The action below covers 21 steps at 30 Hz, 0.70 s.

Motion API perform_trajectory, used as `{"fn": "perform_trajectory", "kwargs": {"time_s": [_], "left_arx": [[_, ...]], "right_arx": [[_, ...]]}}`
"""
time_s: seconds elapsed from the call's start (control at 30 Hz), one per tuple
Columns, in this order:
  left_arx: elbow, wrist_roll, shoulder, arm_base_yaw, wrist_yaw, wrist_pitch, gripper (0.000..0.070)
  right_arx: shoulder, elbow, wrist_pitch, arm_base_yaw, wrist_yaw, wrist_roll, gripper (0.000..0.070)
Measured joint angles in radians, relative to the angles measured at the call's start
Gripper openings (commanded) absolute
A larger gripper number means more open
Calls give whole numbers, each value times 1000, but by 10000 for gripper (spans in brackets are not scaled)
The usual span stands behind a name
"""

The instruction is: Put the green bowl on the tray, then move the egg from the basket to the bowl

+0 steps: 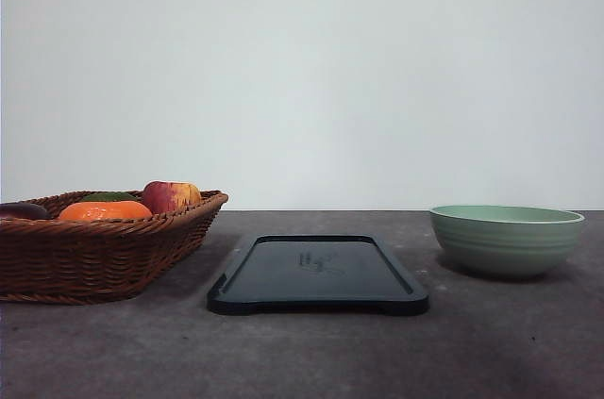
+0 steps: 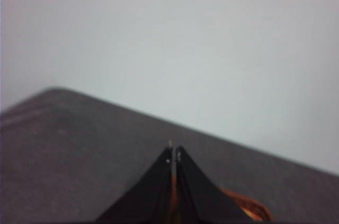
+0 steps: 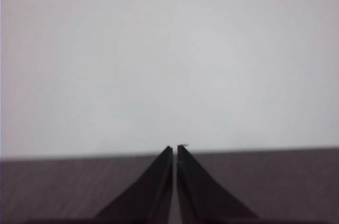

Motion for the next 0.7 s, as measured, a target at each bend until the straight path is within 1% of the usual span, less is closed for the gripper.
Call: {"fn": "perform_trajectory", "kwargs": {"time_s": [0.07,0.2,0.27,0.37,0.47,0.57,0.63,0.7], "left_arx": [[74,1,66,-1,43,-57,0],[208,19,202,-1,170,-188,0],[267,32,265,-1,241,-258,0],[344,54,344,-1,313,-364,0],[416,88,407,-1,346,-486,0],[474,137,459,-1,351,-603,0],[512,186,497,-1,352,-695,0],[535,224,524,-1,359,-745,0]], "right_arx": [[73,63,-83,0,-34,-12,6],[198,185,-280,0,-83,-61,6],[253,242,-377,0,-89,-81,6],[329,312,-506,0,-89,-98,6],[391,359,-618,0,-90,-104,6],[441,395,-720,0,-90,-105,6],[465,411,-771,0,-93,-106,6],[479,415,-804,0,-94,-109,6]]}}
